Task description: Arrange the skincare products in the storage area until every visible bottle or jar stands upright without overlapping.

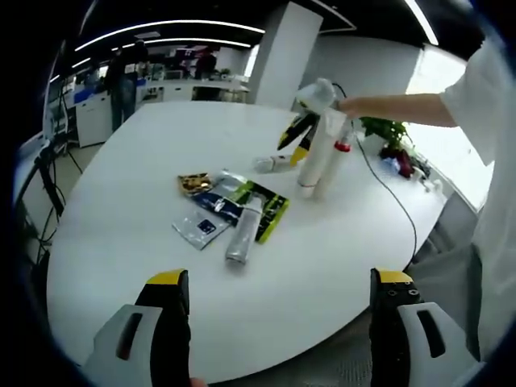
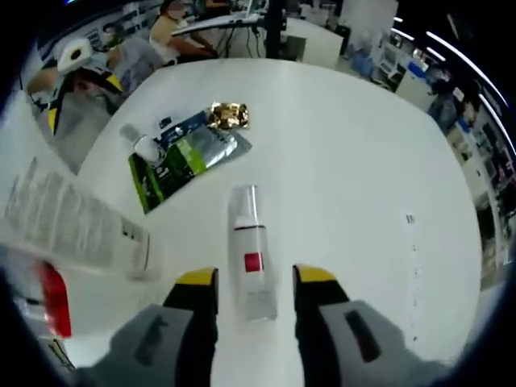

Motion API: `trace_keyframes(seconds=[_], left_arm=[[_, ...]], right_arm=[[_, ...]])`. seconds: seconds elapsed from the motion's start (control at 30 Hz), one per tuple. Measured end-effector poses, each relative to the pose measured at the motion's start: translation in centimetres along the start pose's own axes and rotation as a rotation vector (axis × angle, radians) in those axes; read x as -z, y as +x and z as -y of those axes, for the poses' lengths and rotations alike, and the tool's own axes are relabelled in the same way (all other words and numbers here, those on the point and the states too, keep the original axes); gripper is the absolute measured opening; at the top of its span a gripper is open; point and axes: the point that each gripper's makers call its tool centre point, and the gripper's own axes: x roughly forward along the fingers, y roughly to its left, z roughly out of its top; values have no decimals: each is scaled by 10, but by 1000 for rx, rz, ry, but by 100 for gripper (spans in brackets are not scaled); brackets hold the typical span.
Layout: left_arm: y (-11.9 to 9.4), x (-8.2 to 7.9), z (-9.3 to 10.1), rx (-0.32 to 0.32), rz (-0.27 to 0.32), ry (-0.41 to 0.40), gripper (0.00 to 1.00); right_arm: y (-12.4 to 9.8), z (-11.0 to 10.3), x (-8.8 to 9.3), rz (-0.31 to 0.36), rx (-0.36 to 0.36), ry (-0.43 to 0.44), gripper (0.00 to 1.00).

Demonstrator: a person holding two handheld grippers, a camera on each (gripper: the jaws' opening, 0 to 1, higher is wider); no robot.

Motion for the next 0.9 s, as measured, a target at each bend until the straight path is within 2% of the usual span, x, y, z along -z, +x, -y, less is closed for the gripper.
trace_keyframes(seconds=[0.53,0.73,0.9], left_arm=[[3,3,4,5,-7,-12,90],[3,3,4,7,-5,-20,90],[3,2,3,7,2,-27,89]], right_arm=[[28,-8,-12,-23,-34,-70,25],[34,-7,-9,-36,-29,-53,22],[33,-5,-10,-17,-26,-8,21]])
